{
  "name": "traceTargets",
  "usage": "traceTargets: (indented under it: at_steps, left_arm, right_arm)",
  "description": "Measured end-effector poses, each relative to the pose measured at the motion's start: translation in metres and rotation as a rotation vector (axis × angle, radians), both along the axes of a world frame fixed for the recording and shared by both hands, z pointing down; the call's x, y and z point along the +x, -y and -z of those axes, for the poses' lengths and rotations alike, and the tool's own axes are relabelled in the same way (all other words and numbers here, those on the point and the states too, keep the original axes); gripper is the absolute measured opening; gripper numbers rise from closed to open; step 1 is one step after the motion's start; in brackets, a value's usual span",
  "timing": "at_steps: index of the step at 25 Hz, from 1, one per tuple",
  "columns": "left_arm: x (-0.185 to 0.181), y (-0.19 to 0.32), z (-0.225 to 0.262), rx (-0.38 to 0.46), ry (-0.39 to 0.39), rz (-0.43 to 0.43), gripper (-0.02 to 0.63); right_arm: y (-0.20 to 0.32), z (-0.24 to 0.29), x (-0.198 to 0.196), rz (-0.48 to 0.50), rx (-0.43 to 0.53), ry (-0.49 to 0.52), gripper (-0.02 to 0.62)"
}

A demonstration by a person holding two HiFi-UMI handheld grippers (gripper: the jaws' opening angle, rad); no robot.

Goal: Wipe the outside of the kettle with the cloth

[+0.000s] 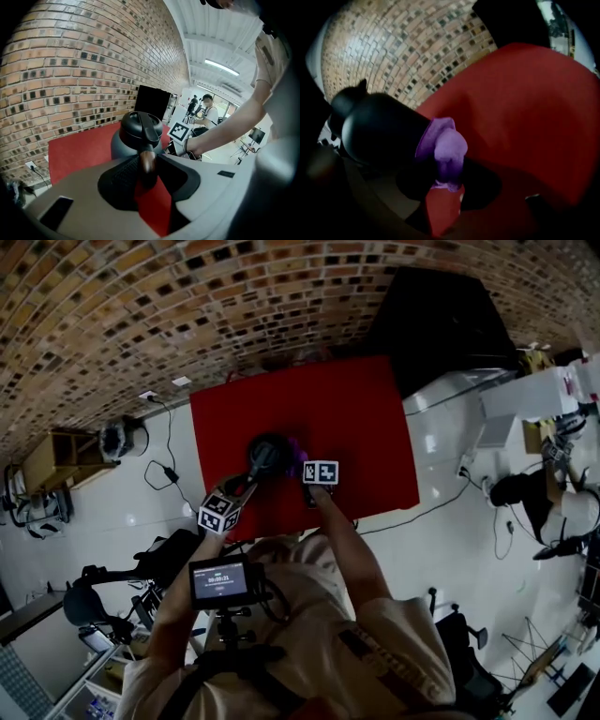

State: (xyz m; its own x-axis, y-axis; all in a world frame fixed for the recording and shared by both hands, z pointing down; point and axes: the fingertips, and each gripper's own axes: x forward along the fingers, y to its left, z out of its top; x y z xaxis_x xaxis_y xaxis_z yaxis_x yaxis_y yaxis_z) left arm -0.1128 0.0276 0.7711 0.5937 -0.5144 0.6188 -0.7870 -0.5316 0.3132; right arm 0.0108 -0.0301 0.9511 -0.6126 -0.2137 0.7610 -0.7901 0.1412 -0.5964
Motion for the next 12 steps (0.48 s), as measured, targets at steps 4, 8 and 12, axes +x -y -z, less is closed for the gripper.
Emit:
traceTargets:
  at_steps: [4,8,12]
  left_arm:
    - [-0.002,-0.002,-0.002,-0.010,-0.011,-0.006,0.120]
    - [-0.001,-0.002,-0.001,-0.019,-0.019,-0.004,0.121]
    - [-0.002,-0.004,-0.001,-0.025,-0.025,-0.003,0.120]
  right_arm:
    - [0.000,0.007,0.006,0.087,0.011,-0.011,0.163]
    - [0.024,0.100,0.045,-0.146,0.261,0.153,0.163]
    - [0.012,0.186,0.052,-0.219,0.472,0.295,0.163]
